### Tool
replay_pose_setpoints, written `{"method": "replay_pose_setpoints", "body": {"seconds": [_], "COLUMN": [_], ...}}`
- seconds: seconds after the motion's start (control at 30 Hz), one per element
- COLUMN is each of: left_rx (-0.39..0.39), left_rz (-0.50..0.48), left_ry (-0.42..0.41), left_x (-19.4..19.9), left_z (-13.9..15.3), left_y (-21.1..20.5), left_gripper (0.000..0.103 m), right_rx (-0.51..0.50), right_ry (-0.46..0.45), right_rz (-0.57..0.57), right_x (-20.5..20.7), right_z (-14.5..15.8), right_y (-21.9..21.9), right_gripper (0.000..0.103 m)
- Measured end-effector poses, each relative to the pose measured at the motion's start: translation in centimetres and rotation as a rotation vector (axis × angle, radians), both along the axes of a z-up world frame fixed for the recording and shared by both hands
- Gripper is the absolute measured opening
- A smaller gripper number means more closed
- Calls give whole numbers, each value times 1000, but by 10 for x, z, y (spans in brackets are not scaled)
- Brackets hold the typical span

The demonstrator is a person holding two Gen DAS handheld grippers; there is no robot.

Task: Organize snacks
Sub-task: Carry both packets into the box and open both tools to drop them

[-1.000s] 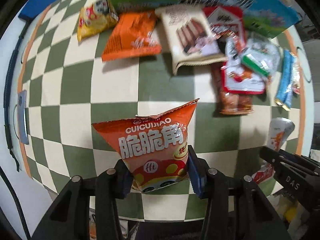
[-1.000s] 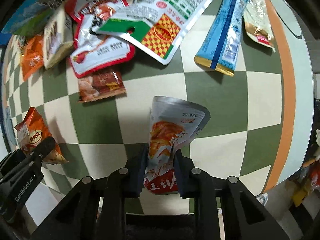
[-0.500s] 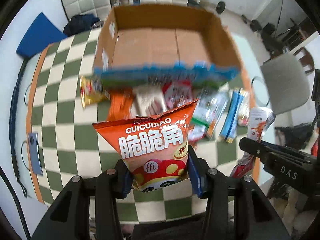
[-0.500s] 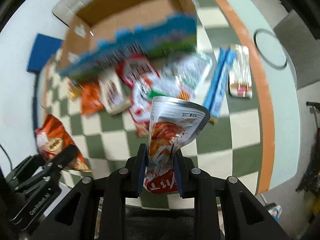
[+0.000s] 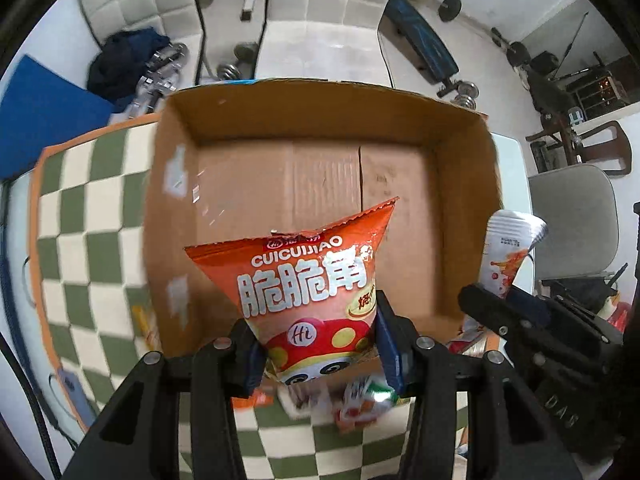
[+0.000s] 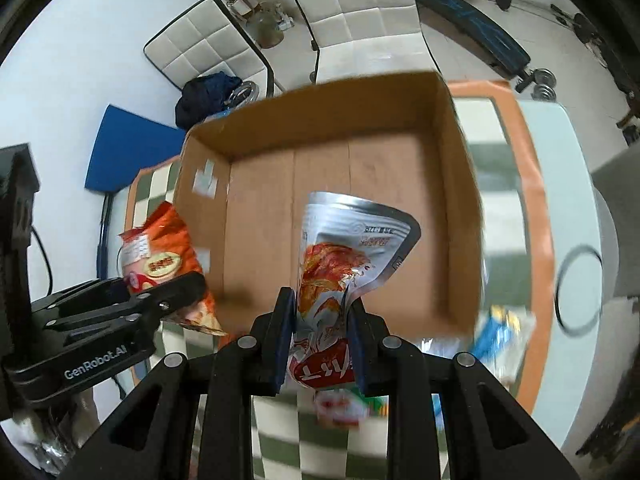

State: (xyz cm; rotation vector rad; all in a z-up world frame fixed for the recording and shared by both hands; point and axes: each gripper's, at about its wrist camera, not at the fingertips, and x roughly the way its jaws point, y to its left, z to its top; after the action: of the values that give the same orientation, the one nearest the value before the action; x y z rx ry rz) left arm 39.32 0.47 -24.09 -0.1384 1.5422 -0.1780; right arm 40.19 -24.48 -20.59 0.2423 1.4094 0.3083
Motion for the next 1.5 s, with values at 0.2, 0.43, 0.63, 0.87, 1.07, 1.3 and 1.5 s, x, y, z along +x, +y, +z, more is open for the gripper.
{"method": "replay_pose_setpoints", "body": {"seconds": [0.2,0.43,0.63,0.87,1.07,1.3,1.5], "left_rx": [-12,-2,-1,9,18,33,59], "left_rz": [-20,-26,-35,-29,-2,36,49], "left_ry": [97,129,135,131,114,71,-21], "left_x": [54,79,84,88,87,78,52], "left_z": [-46,-63,-67,-69,-65,-50,-25], "left_y": [-9,-15,-21,-24,-18,-8,-5], "left_gripper": [44,44,44,44,56,82,91], "right_rx": [-31,-80,-91,-92,-93,-75,-118], "right_ry": [42,79,91,96,128,132,101], "right_rz": [48,95,122,153,153,112,80], "right_x": [69,113,130,134,133,126,109], "right_z": [-48,-90,-109,-115,-115,-110,-95], "right_y": [13,21,28,38,42,32,21], "right_gripper": [27,27,27,29,54,84,88]}}
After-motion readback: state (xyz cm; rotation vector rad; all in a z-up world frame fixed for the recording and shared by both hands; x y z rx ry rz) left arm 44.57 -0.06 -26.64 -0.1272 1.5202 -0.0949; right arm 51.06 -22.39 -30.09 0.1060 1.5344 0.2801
